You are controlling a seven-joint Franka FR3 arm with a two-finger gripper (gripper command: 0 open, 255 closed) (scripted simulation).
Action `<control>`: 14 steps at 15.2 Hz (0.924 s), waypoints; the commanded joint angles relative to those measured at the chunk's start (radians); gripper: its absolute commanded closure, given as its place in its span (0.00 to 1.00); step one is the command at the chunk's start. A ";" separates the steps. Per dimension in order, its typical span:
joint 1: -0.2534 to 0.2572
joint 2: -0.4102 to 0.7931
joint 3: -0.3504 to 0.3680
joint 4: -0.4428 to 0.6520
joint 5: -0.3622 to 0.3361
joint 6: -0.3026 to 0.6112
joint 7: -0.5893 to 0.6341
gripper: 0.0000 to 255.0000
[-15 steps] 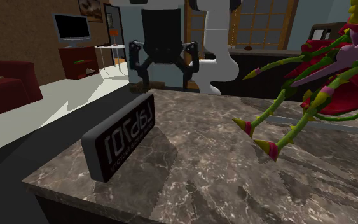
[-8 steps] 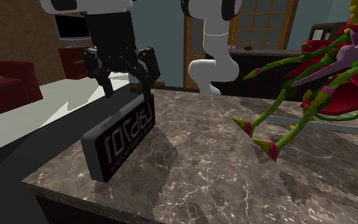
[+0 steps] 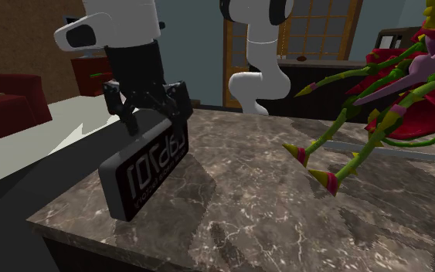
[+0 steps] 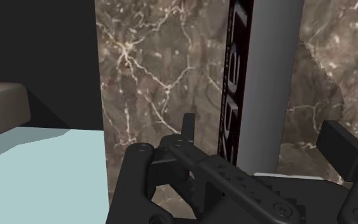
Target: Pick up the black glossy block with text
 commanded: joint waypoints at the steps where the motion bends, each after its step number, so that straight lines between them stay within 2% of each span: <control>1: 0.000 0.001 0.000 -0.004 0.000 0.005 0.000 0.00; 2: 0.000 0.001 0.000 -0.003 0.000 0.004 0.000 1.00; 11: 0.000 0.001 0.000 -0.004 0.000 0.005 0.000 1.00; 14: -0.003 0.004 -0.001 0.041 0.001 -0.037 0.000 1.00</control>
